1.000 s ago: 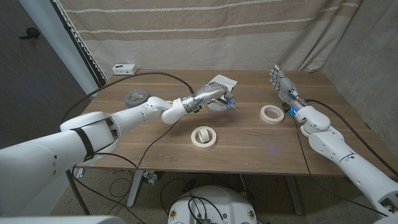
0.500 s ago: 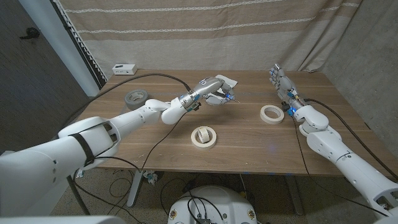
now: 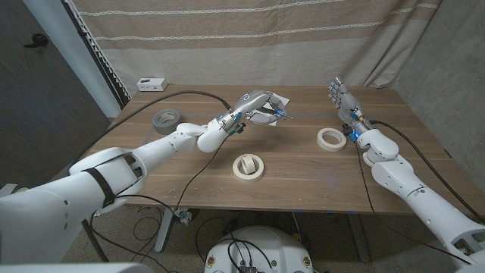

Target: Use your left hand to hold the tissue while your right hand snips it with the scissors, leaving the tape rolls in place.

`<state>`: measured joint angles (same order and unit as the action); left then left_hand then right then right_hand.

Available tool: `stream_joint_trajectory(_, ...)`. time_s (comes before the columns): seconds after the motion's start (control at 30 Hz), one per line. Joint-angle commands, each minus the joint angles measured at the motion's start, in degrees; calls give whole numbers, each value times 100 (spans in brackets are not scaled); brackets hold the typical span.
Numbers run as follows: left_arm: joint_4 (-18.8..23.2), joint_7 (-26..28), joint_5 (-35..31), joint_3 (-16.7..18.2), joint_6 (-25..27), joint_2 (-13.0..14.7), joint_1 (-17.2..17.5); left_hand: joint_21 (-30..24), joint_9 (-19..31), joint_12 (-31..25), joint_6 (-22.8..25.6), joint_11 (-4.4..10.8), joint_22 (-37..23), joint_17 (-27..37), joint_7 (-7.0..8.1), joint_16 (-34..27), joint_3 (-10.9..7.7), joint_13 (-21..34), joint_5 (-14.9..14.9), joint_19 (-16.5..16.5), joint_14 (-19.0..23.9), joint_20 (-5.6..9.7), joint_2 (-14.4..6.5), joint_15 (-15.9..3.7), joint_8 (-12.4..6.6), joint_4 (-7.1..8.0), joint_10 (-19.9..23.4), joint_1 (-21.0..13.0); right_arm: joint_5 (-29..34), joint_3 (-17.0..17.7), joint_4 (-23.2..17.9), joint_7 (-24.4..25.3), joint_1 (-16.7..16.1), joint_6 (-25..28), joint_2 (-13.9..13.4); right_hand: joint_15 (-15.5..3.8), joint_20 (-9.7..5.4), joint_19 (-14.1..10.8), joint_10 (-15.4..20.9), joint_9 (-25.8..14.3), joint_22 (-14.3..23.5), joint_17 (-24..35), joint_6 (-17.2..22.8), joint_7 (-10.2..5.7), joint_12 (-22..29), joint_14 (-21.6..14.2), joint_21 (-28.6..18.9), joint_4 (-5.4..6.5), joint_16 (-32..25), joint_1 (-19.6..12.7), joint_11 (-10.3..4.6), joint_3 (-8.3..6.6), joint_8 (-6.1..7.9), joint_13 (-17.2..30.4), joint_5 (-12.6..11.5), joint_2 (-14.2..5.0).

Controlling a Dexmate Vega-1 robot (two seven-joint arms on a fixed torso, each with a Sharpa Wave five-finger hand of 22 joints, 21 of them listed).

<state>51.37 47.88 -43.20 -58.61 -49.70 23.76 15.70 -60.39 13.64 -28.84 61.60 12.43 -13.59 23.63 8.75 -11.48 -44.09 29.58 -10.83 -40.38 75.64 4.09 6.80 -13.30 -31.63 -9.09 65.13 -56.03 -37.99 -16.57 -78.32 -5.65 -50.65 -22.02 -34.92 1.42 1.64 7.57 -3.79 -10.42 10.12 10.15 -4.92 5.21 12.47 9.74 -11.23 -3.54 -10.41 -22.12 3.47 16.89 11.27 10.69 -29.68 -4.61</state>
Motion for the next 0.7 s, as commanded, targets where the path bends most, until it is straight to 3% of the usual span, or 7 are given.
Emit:
stream_joint_trajectory(0.03, 215, -109, 115, 261, -108, 29, 185, -22, 166, -15, 24, -39, 9, 11, -71, -24, -100, 16, -40, 47, 32, 593, -71, -24, 20, 74, 144, 57, -14, 45, 23, 2, -43, -128, 28, -15, 15, -11, 17, -17, 21, 15, -34, -31, -4, 11, -10, 24, -15, -25, 5, 10, -8, 3, -33, -42)
stream_joint_trajectory(0.7, 349, -189, 194, 543, -217, -84, 411, -99, 183, -30, 24, -38, 98, 3, -50, -29, -113, 12, -40, 110, 1, 584, -79, -25, 37, 85, 130, 90, -86, 102, 54, -100, -132, -210, -16, -12, 25, -20, 136, -17, 21, 15, -18, -34, 42, -2, -12, 19, -17, -41, -43, 6, -2, 9, -30, -52)
